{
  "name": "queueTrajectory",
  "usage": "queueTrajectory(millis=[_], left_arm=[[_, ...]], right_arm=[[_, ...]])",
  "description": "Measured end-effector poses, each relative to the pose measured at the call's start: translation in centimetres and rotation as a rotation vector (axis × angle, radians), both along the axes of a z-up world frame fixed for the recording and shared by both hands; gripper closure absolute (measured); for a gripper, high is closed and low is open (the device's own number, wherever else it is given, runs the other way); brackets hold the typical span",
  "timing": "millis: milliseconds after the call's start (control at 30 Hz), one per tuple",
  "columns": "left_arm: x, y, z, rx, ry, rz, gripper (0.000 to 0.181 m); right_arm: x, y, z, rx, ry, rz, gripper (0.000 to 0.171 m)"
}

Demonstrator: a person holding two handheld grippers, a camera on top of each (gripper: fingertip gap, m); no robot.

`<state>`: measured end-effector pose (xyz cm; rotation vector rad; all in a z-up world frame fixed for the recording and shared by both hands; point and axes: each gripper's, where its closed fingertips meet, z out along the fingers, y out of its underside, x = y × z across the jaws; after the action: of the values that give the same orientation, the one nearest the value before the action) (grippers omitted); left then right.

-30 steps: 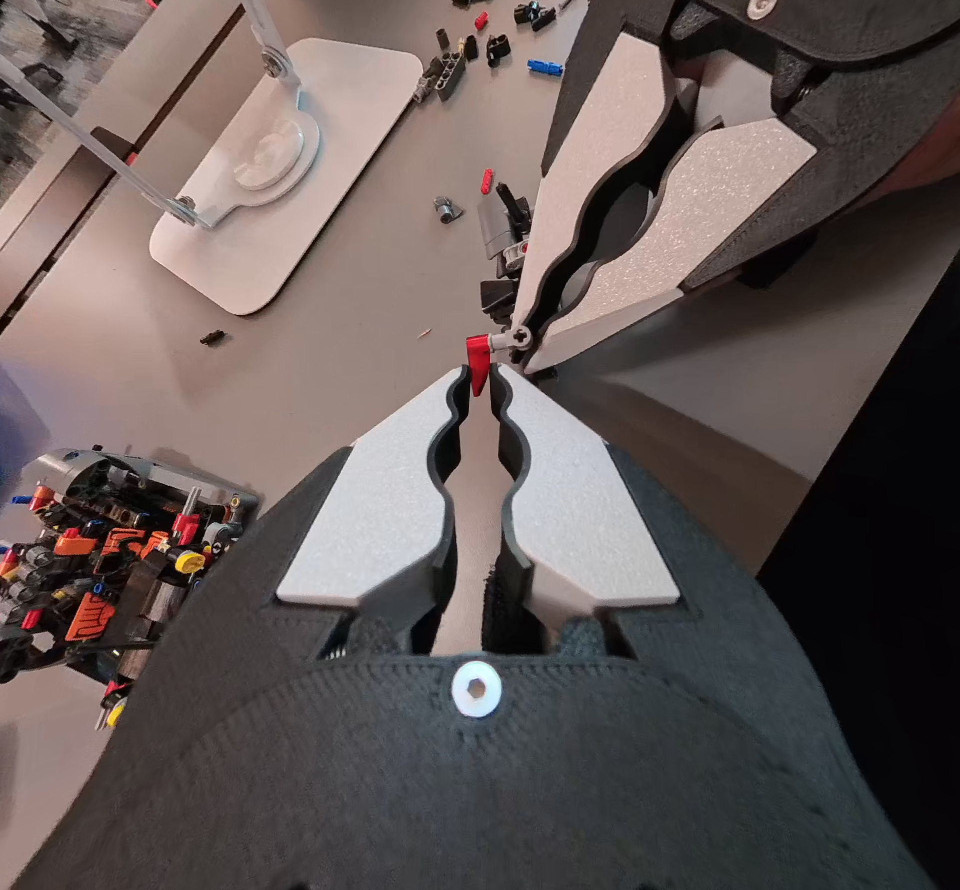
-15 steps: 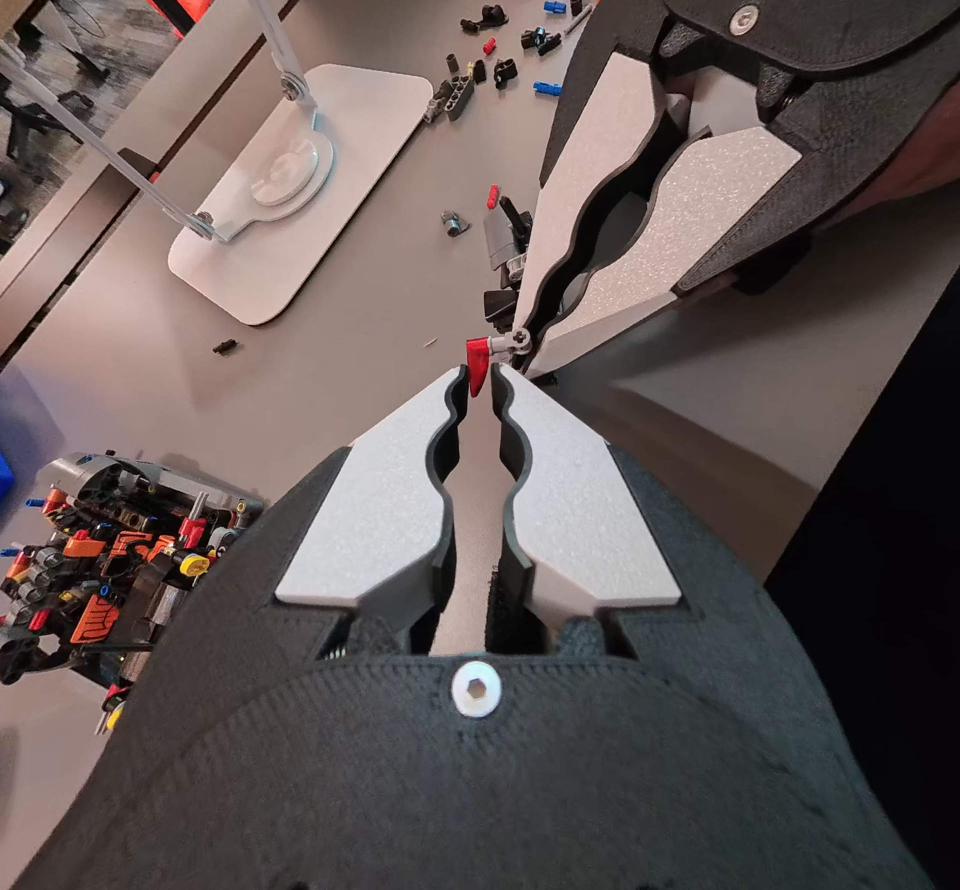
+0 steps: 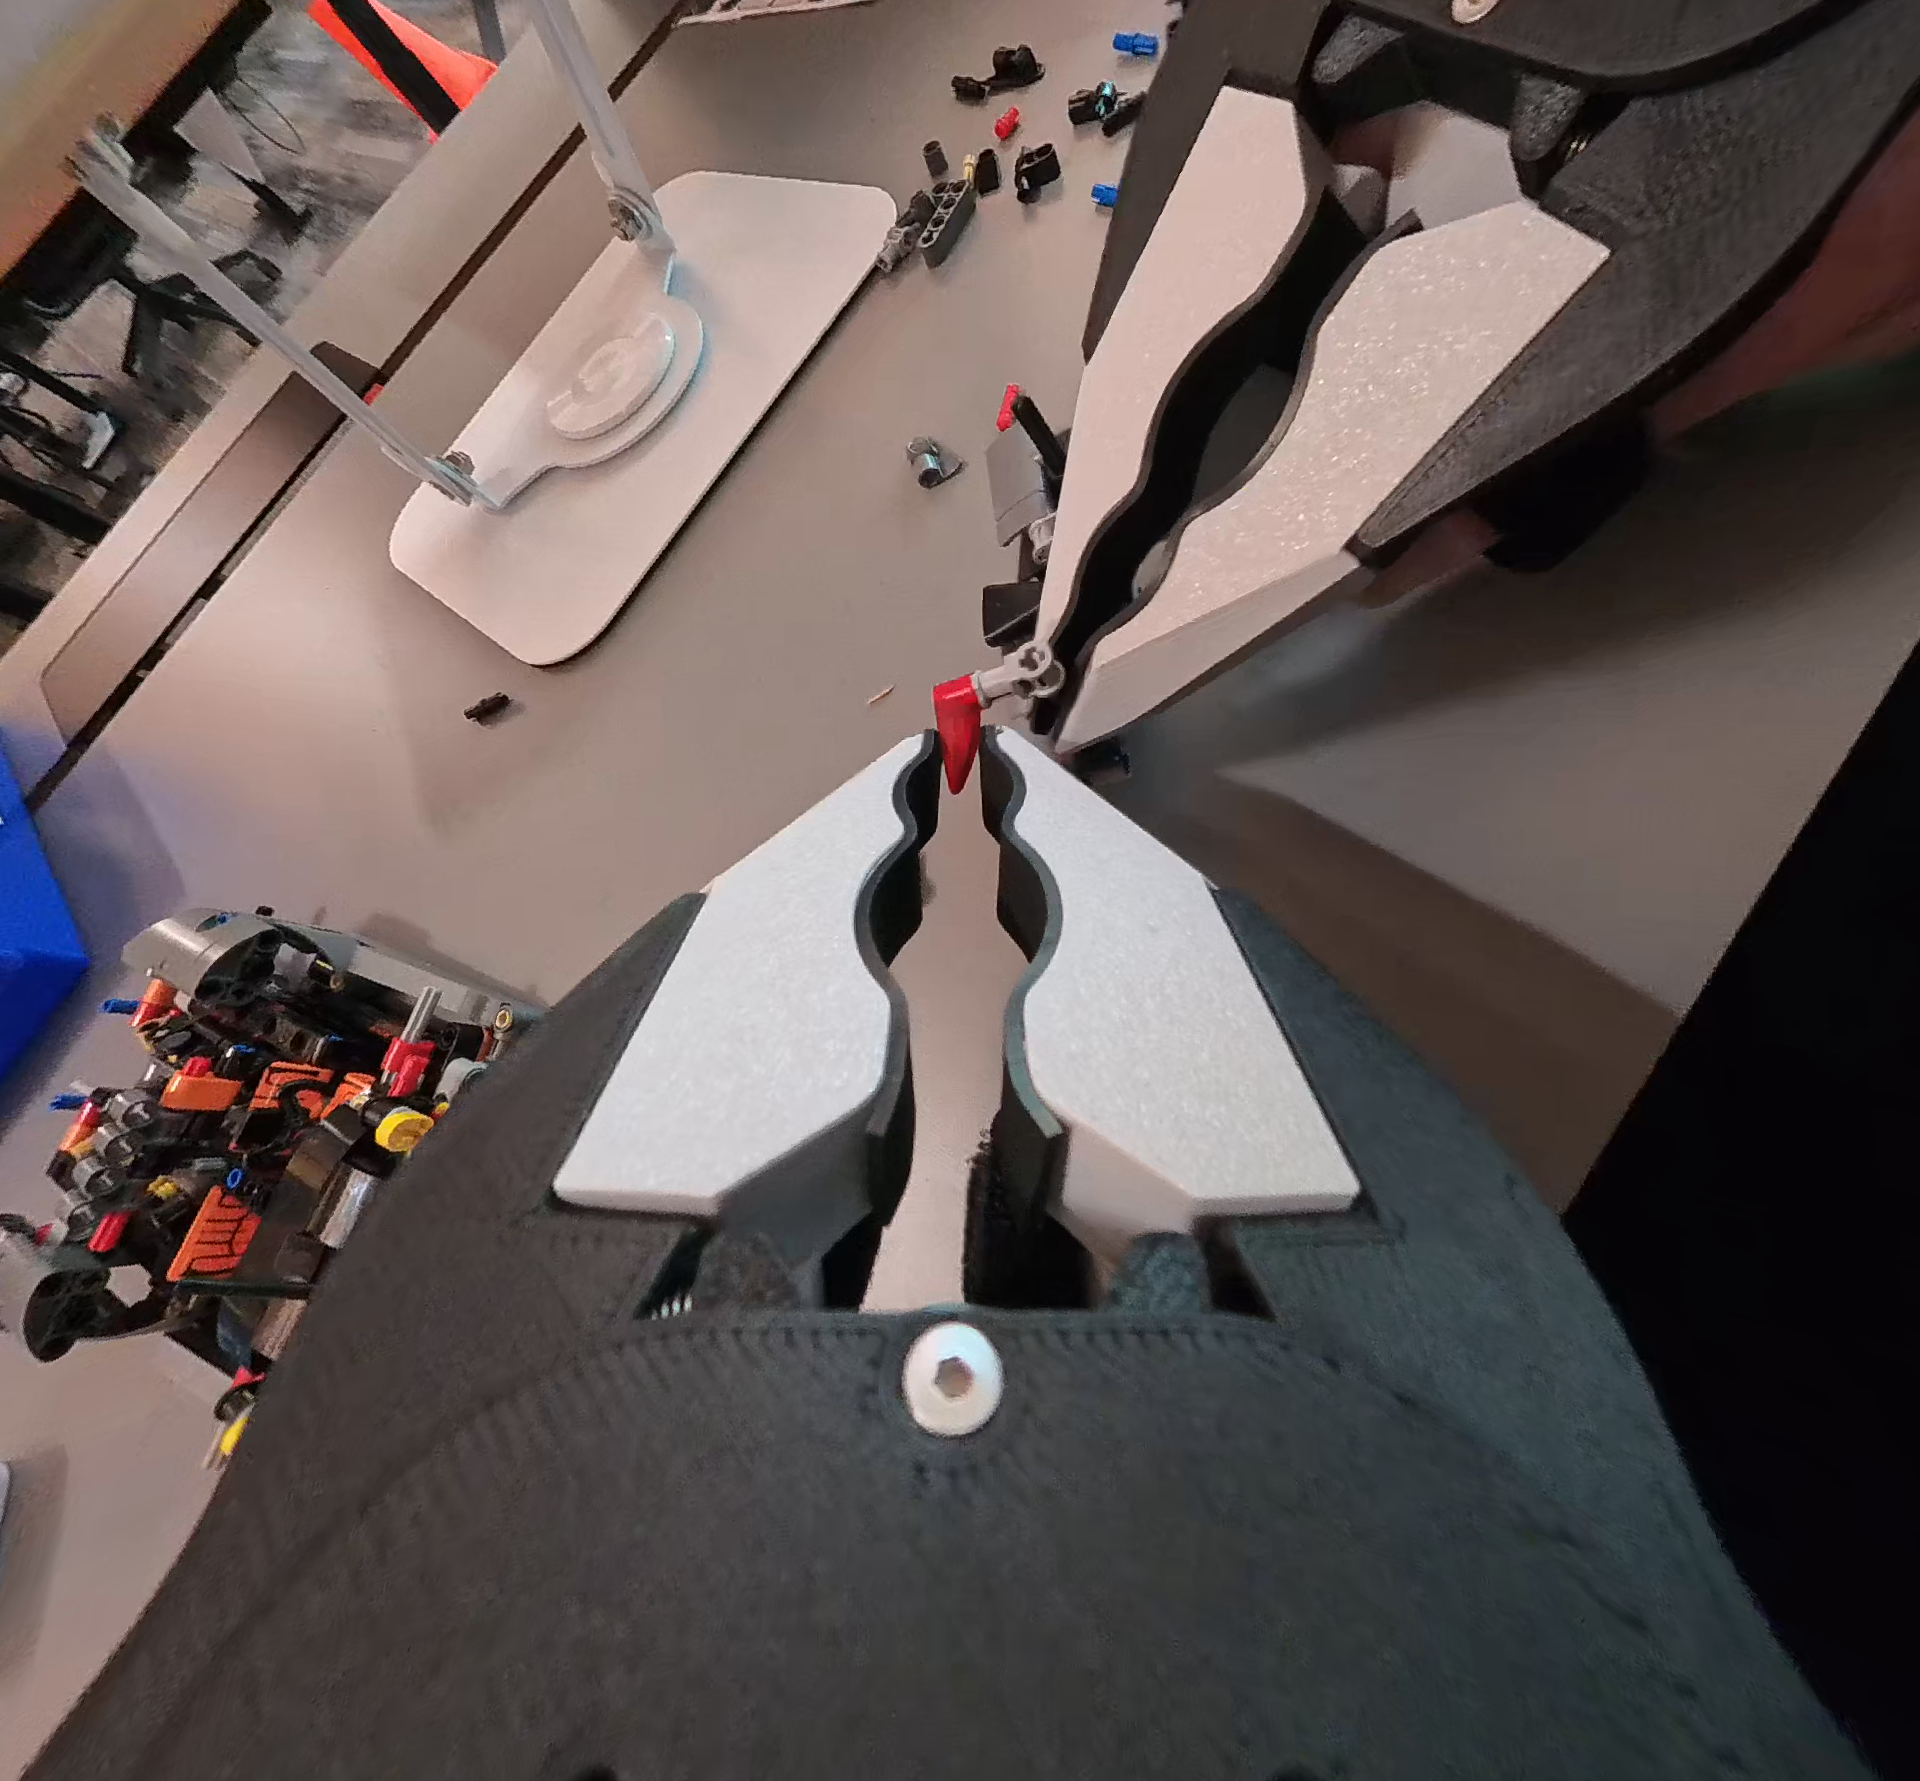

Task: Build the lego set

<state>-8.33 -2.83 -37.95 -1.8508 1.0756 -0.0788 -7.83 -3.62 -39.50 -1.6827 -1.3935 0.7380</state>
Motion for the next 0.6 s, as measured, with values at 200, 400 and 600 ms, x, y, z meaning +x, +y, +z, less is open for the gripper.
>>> queueTrajectory(millis=[200,400,600], left_arm=[[0.00,0.16,-0.44,0.015,0.019,-0.003,0.176],[-0.06,0.04,-0.36,0.017,0.020,0.002,0.177],[0.17,-0.11,-0.14,0.022,0.013,0.017,0.177]], right_arm=[[0.03,0.02,-0.53,-0.036,-0.027,-0.007,0.170],[0.43,-0.16,-0.28,-0.013,-0.032,-0.006,0.164],[0.81,-0.15,-0.30,-0.011,-0.044,0.000,0.168]])
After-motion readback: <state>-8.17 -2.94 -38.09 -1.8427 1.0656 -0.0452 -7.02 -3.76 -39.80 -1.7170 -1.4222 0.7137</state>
